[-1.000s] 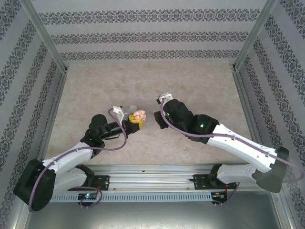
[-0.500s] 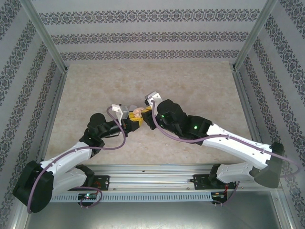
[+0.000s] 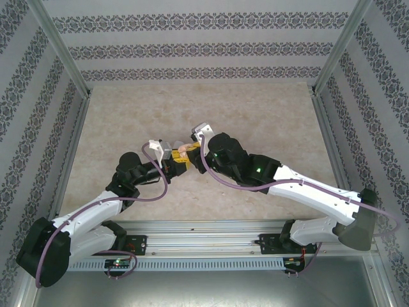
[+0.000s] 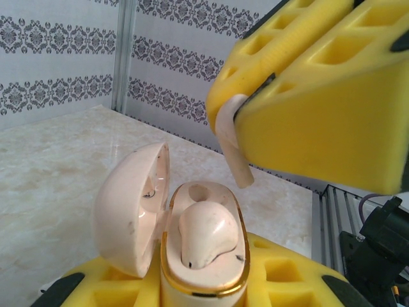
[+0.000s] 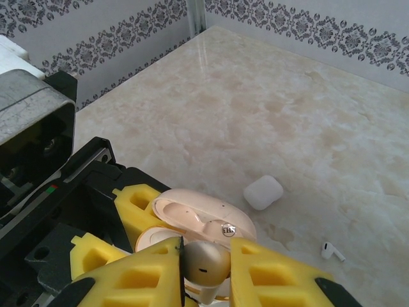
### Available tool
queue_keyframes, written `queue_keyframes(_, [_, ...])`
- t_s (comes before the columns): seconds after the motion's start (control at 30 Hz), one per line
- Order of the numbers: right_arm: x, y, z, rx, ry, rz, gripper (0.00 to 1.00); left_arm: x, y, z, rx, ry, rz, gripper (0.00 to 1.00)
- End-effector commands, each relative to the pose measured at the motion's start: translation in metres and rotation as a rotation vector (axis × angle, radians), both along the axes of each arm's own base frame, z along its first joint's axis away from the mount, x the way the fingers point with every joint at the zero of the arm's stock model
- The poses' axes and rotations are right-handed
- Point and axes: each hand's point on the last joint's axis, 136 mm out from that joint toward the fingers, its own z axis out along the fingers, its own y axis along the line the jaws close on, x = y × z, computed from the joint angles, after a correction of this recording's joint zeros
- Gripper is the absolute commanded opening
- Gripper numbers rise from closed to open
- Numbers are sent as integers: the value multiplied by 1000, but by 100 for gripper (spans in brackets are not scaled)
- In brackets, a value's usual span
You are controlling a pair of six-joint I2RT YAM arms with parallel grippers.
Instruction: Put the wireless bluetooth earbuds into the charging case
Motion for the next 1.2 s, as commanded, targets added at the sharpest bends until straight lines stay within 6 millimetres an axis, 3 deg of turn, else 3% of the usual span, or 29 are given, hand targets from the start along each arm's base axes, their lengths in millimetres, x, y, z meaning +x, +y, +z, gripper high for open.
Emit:
queue_keyframes(0.0, [4,5,6,37,-6,9,22,-10,-4,21,-39,-46,-46,11])
queue_keyframes(0.43, [11,2,-4,21,-9,23,22,-16,-4,26,-54,-42,-66,11])
queue_keyframes(0.93, [3,-3,-24,0,-41,72,23,-19,-4,36,-80,-51,-75,11])
queue_keyframes(1.17, [-5,2,-42,-10,14,113,25,-19,-3,42,-84,-63,-73,11])
